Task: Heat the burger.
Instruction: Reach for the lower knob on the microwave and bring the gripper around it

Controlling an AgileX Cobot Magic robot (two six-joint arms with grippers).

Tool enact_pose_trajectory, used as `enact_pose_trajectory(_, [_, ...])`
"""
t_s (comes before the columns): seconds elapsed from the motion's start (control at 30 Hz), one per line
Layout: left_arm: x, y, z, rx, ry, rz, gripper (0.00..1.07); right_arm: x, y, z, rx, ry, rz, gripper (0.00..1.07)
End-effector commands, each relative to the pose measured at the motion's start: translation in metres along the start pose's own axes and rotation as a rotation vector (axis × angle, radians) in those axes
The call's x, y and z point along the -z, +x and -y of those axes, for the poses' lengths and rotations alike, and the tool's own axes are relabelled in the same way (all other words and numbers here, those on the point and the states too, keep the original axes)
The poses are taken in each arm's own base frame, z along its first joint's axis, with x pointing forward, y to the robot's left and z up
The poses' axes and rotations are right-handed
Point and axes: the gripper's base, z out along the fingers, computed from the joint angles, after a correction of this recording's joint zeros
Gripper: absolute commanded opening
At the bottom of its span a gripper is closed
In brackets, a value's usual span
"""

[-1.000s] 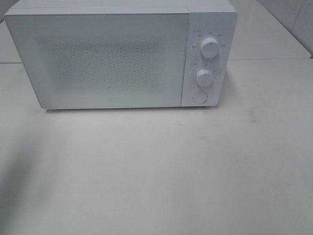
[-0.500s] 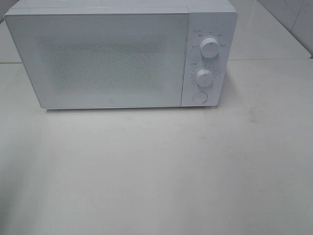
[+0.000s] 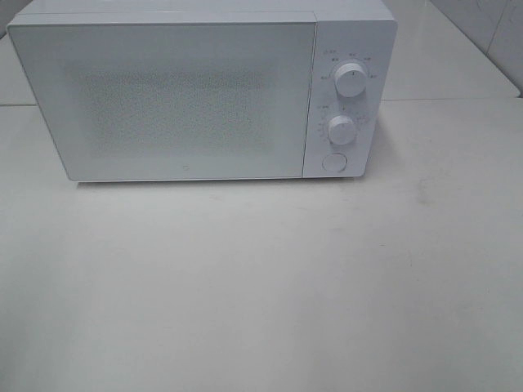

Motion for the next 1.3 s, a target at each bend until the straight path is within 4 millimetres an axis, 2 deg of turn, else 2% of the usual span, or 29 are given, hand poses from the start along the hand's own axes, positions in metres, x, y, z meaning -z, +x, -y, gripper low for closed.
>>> enact_pose_trajectory(0.03, [0.015,0.010,0.002,0.002,-0.003,0.110,1.02,0.004,0.001,0.000,0.000,-0.002,0.040,0.76])
enact_pose_trajectory(0.13, [0.018,0.012,0.002,0.000,-0.004,0.138,1.02,0.004,0.001,0.000,0.000,-0.002,0.040,0.76])
enact_pose_trajectory(0.2, [0.030,0.023,0.004,-0.008,-0.008,0.235,1.02,0.004,0.001,0.000,0.000,-0.002,0.040,0.76])
enact_pose_trajectory(0.4, [0.046,0.040,0.006,-0.020,-0.014,0.385,1.02,0.004,0.001,0.000,0.000,-0.002,0.040,0.76])
enact_pose_trajectory(1.3, [0.045,0.038,0.006,-0.019,-0.012,0.372,1.02,0.003,0.001,0.000,0.000,-0.002,0.035,0.76])
